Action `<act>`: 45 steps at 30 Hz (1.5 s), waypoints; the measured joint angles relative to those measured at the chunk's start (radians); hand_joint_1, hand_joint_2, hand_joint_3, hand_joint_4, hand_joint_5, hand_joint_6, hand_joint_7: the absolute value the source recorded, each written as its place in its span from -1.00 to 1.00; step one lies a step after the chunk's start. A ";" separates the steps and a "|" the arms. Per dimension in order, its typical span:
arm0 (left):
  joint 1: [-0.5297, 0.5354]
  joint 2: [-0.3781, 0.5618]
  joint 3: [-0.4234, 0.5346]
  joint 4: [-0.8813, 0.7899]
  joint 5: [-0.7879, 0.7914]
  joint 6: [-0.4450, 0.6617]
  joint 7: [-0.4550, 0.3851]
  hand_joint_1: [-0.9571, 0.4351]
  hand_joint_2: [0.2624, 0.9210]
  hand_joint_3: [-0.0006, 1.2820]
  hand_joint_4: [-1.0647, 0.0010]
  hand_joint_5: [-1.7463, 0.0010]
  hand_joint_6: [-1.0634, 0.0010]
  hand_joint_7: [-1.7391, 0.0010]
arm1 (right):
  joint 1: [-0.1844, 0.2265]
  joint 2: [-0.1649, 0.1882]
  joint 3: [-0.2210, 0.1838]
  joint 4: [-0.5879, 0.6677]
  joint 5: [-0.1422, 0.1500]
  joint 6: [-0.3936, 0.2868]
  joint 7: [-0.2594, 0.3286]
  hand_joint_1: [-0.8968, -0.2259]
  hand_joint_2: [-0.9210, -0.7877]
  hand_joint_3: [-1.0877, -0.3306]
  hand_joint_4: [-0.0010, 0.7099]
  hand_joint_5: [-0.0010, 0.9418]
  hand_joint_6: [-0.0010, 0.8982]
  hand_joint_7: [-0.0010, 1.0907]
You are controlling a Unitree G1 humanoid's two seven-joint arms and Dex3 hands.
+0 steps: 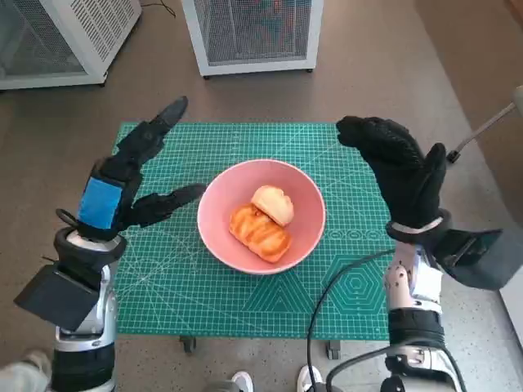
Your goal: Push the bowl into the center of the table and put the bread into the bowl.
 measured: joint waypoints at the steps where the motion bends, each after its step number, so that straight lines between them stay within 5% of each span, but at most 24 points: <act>1: -0.006 -0.005 0.004 0.003 -0.026 0.008 -0.003 -0.40 1.00 -0.59 0.44 0.97 0.28 0.94 | -0.016 -0.001 0.003 -0.005 -0.006 0.011 -0.014 0.02 -1.00 0.31 -0.32 -0.99 -0.28 -0.99; 7: -0.054 -0.009 0.007 0.005 -0.063 0.026 -0.011 -0.42 1.00 -0.58 0.42 0.97 0.25 0.92 | -0.116 -0.010 0.012 -0.039 -0.019 0.036 -0.051 0.01 -1.00 0.30 -0.32 -0.99 -0.28 -0.99; 13: -0.090 -0.005 0.007 0.032 -0.063 0.022 -0.030 -0.43 1.00 -0.54 0.40 0.97 0.24 0.91 | -0.159 -0.022 0.011 -0.027 -0.026 0.023 -0.055 -0.01 -1.00 0.30 -0.32 -0.99 -0.28 -0.99; 22: -0.140 0.011 0.008 0.104 -0.044 -0.016 -0.046 -0.43 1.00 -0.46 0.39 0.98 0.24 0.89 | -0.174 -0.027 0.008 0.033 -0.055 -0.032 -0.056 -0.07 -1.00 0.30 -0.28 -0.98 -0.26 -0.98; 45: -0.268 0.016 -0.004 0.198 -0.047 -0.004 -0.073 -0.43 1.00 -0.45 0.33 0.97 0.25 0.88 | -0.199 -0.028 0.008 0.058 -0.058 -0.039 -0.066 -0.08 -1.00 0.31 -0.26 -0.98 -0.24 -0.97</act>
